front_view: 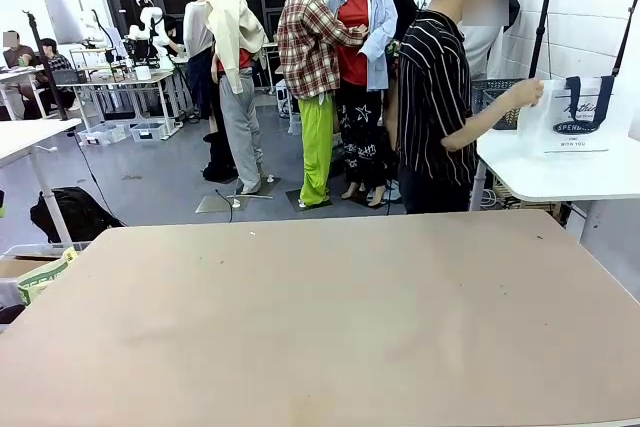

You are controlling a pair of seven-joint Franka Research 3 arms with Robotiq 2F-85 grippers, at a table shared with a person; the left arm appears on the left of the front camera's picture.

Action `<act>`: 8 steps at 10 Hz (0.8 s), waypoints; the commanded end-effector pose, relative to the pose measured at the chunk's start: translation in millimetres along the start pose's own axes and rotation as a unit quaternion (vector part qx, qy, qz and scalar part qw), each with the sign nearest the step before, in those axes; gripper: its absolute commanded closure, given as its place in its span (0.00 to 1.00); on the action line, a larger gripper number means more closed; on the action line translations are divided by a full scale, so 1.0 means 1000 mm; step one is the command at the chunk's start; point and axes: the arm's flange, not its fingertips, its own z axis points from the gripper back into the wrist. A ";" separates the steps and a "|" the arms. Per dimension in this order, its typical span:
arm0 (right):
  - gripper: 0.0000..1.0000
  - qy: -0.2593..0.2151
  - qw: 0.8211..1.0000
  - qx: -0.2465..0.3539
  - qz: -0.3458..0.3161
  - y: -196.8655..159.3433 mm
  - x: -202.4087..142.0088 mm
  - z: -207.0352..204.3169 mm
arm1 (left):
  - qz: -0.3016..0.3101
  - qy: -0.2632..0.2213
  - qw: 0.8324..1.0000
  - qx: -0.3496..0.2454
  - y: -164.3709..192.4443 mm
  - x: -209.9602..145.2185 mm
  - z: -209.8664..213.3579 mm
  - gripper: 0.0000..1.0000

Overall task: Transfer purchased items from the store into the shopping bag.
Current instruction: Open the Reusable shopping bag in the center of the table.

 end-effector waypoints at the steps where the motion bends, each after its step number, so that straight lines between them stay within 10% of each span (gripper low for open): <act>1: 0.00 0.000 1.000 -0.002 0.004 0.000 0.001 0.003 | -0.005 0.000 1.000 -0.001 0.000 0.000 0.000 0.00; 8: 0.00 0.000 1.000 -0.002 0.004 0.000 0.001 0.003 | -0.005 0.000 1.000 -0.001 0.000 0.000 0.000 0.00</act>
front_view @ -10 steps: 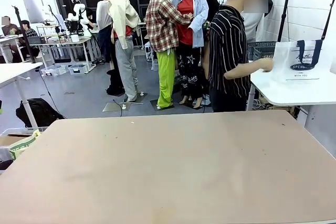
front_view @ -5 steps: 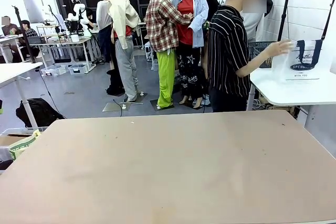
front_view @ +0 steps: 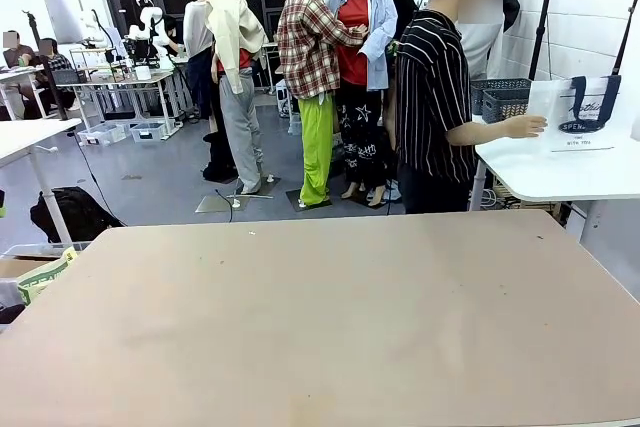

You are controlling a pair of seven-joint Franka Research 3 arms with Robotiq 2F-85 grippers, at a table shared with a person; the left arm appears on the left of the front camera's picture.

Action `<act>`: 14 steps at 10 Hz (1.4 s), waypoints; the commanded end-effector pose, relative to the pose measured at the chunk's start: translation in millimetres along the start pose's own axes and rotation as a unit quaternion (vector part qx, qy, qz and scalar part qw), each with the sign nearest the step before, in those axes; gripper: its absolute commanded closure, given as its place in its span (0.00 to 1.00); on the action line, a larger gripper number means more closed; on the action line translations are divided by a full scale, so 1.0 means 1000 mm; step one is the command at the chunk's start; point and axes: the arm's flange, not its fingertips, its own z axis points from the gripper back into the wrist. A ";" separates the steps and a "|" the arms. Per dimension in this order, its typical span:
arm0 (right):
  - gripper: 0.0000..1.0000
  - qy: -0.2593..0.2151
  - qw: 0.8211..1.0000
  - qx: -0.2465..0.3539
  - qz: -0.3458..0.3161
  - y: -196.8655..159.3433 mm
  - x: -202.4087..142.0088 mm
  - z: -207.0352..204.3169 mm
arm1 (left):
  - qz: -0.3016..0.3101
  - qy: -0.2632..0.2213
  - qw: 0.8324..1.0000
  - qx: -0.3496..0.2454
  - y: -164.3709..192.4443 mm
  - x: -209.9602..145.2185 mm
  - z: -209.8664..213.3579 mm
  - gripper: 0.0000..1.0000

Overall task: Transfer purchased items from the store into the shopping bag.
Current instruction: Open the Reusable shopping bag in the center of the table.

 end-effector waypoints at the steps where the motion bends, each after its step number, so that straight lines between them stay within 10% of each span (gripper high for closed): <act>1: 0.00 0.004 1.000 -0.002 0.004 -0.001 -0.001 0.000 | -0.004 0.000 1.000 -0.001 0.000 0.000 0.000 0.00; 14: 0.00 0.004 1.000 -0.002 0.004 -0.001 -0.001 0.000 | -0.004 0.000 1.000 -0.001 0.000 0.000 0.000 0.00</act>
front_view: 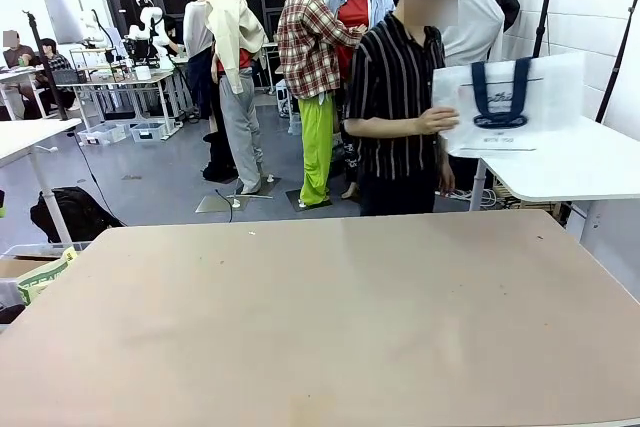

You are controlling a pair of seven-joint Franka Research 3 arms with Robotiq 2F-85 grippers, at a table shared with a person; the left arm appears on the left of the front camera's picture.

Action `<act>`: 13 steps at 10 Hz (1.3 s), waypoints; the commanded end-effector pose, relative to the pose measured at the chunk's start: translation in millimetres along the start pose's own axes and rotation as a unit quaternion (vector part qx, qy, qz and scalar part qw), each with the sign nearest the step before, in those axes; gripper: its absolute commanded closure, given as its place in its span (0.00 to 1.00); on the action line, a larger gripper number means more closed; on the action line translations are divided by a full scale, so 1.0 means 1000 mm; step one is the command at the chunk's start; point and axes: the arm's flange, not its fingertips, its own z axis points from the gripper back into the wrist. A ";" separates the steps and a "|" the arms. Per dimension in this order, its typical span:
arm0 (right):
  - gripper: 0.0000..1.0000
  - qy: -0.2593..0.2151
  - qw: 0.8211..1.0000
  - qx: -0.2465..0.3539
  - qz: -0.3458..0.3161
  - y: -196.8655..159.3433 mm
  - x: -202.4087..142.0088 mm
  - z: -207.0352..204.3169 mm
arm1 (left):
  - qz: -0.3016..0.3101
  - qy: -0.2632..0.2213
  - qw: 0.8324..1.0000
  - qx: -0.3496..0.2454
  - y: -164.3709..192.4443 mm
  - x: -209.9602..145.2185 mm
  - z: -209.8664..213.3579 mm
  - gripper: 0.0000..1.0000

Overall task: Transfer purchased items from the store into the shopping bag.
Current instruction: Open the Reusable shopping bag in the center of the table.

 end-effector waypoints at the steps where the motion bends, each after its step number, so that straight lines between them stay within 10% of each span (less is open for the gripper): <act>1: 0.00 0.004 1.000 -0.002 0.004 -0.001 -0.001 0.000 | -0.004 0.000 1.000 -0.001 0.000 0.000 0.000 0.00; 13: 0.00 0.004 1.000 -0.002 0.004 -0.001 -0.001 0.000 | -0.004 0.000 1.000 -0.001 0.000 0.000 0.000 0.00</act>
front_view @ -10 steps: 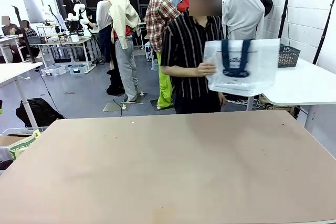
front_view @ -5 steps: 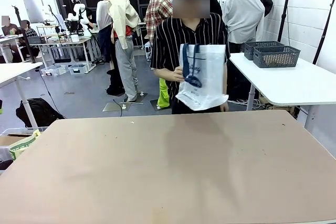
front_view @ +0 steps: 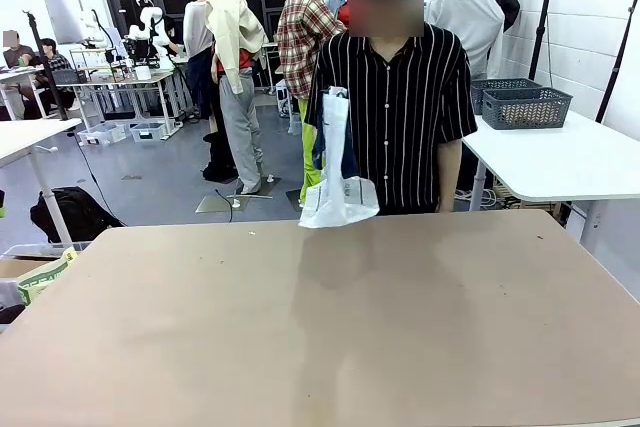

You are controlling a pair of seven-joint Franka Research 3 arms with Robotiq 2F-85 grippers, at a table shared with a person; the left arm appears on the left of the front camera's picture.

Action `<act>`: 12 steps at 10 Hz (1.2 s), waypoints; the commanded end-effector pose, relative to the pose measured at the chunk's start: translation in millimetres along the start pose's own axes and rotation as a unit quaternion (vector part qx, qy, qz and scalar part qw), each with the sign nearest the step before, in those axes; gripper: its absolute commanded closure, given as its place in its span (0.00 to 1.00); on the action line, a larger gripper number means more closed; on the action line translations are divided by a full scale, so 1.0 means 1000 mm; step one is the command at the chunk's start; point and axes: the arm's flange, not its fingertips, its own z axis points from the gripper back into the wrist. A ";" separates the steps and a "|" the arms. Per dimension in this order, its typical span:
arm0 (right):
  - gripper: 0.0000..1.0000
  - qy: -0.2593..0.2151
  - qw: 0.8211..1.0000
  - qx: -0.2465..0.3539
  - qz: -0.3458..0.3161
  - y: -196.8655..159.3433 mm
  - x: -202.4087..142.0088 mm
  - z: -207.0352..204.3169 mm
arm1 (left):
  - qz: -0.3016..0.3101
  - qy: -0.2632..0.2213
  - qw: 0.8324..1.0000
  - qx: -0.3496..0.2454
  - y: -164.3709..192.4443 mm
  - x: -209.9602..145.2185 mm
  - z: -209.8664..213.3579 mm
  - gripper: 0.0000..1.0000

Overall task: Transfer purchased items from the store into the shopping bag.
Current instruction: Open the Reusable shopping bag in the center of the table.

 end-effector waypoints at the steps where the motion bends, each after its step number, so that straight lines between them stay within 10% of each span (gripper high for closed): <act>1: 0.00 0.004 1.000 -0.002 0.004 -0.001 -0.001 0.000 | -0.004 0.000 1.000 -0.001 0.000 0.000 0.000 0.00; 12: 0.00 0.004 1.000 -0.002 0.004 -0.001 -0.001 0.000 | -0.004 0.000 1.000 -0.001 0.000 0.000 0.000 0.00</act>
